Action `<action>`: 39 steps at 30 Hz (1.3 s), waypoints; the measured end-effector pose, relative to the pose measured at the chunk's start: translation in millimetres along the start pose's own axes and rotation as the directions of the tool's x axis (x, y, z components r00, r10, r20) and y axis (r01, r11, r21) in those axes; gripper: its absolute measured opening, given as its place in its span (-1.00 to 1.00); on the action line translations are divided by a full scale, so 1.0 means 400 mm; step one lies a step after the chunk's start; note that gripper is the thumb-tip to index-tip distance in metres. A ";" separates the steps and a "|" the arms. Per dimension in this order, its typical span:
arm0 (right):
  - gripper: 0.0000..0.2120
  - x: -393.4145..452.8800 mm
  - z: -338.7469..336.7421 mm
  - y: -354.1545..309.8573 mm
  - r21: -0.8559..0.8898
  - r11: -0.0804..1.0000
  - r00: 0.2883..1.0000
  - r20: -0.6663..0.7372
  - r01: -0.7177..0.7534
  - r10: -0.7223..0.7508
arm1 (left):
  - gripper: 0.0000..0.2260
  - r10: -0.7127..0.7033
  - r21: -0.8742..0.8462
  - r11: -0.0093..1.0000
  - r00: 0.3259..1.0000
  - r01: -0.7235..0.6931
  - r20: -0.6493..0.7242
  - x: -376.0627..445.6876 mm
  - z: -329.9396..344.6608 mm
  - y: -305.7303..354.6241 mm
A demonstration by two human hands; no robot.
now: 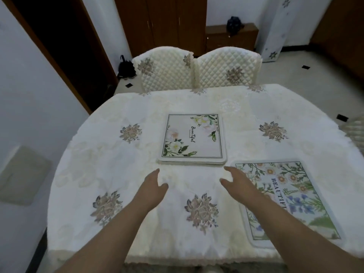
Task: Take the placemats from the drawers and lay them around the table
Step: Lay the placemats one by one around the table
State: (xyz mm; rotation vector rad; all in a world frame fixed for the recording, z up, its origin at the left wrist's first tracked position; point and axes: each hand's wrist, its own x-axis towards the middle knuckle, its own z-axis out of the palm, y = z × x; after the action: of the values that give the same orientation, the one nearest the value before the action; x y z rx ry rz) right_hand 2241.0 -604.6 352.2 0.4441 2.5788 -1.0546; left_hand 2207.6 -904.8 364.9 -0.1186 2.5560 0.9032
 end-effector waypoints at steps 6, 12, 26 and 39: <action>-0.41 0.094 -0.015 -0.033 0.118 0.981 0.983 -0.080 -0.154 0.164 | -0.42 -0.033 -0.233 0.972 0.999 0.040 0.032 0.148 -0.053 0.012; -0.38 0.244 -0.039 -0.050 0.285 0.933 0.961 -0.098 -0.221 0.258 | -0.33 -0.140 -0.331 0.932 0.989 0.146 0.043 0.292 -0.047 0.030; -0.30 0.423 0.004 -0.026 0.408 0.875 0.944 -0.085 -0.259 0.319 | -0.51 -0.247 -0.393 0.886 0.968 0.247 0.052 0.462 -0.017 0.042; -0.43 0.450 -0.043 0.046 0.055 0.973 0.932 -0.281 -0.223 0.229 | -0.50 -0.020 -0.175 0.984 0.995 0.003 -0.097 0.486 0.076 0.139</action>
State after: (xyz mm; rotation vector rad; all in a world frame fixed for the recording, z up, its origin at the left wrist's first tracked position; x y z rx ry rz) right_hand 2083.1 -550.5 280.2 0.9390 2.6761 -1.0006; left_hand 2030.5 -830.8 294.5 -0.2350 2.5577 1.1434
